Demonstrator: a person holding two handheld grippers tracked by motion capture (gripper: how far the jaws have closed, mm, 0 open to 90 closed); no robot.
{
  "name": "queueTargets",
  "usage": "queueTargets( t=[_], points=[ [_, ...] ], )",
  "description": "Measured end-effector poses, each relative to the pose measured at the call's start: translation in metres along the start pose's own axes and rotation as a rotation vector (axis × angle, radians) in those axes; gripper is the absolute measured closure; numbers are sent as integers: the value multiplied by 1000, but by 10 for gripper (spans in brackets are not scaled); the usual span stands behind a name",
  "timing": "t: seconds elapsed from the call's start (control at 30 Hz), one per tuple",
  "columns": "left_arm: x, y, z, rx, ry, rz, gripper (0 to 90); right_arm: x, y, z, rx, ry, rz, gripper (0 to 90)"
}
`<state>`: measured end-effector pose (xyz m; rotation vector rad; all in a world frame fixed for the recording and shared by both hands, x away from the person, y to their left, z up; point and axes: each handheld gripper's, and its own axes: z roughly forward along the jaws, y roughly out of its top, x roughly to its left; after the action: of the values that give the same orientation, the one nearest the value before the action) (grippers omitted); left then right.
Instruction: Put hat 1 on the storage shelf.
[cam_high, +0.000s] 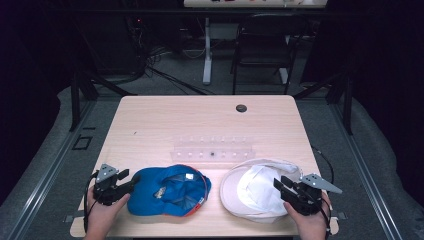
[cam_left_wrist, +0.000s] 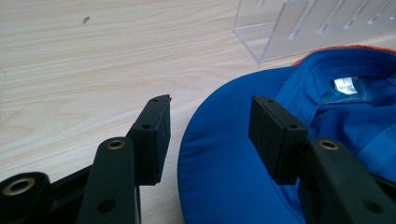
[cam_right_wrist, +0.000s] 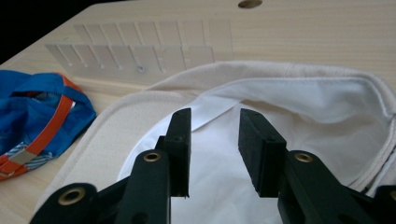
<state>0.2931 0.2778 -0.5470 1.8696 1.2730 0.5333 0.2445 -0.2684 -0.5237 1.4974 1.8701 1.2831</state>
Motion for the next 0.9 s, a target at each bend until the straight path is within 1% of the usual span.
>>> queueTargets(
  t=[0.07,0.17,0.23,0.27,0.3,0.33,0.4,0.43,0.47,0.5,0.57,0.63,0.67,0.7,0.77,0.8,0.87,0.9],
  points=[
    [0,0,1,0,-4,1,491,-2,0,1,30,7,5,629],
    [-3,0,3,8,-13,12,491,-2,0,2,44,7,14,605],
    [-4,0,3,4,-32,8,492,-2,2,3,58,-4,14,568],
    [-4,0,2,-4,-52,-4,501,-1,5,5,83,1,7,566],
    [-4,0,2,-4,-52,-4,506,-1,5,5,83,1,7,566],
    [-4,0,1,-8,-56,-4,506,1,7,6,99,-9,-8,557],
    [-4,0,0,-6,-56,-1,506,2,8,7,105,-12,-7,552],
    [-5,0,0,-5,-56,0,506,3,9,8,120,-2,1,550],
    [-5,0,0,-6,-55,-2,505,4,12,9,141,21,9,541],
    [-6,0,1,-6,-42,-3,505,4,12,9,141,21,9,541],
    [-5,0,1,-7,-54,-10,498,6,16,9,174,20,-19,525],
    [-5,0,1,-10,-58,-16,492,6,21,8,204,30,-28,518],
    [-5,0,1,-12,-53,-21,489,6,23,8,216,22,-30,504],
    [-4,0,1,-12,-49,-23,476,5,29,7,243,34,-34,497],
    [-4,0,2,-4,-38,-21,477,3,35,6,254,65,1,490],
    [-3,-1,2,3,-32,-21,478,1,39,5,264,68,11,483],
    [-3,-1,3,23,-33,-22,478,-1,44,4,279,55,45,472],
    [-3,-1,3,23,-33,-22,479,-1,44,4,279,55,45,472]
  ],
)
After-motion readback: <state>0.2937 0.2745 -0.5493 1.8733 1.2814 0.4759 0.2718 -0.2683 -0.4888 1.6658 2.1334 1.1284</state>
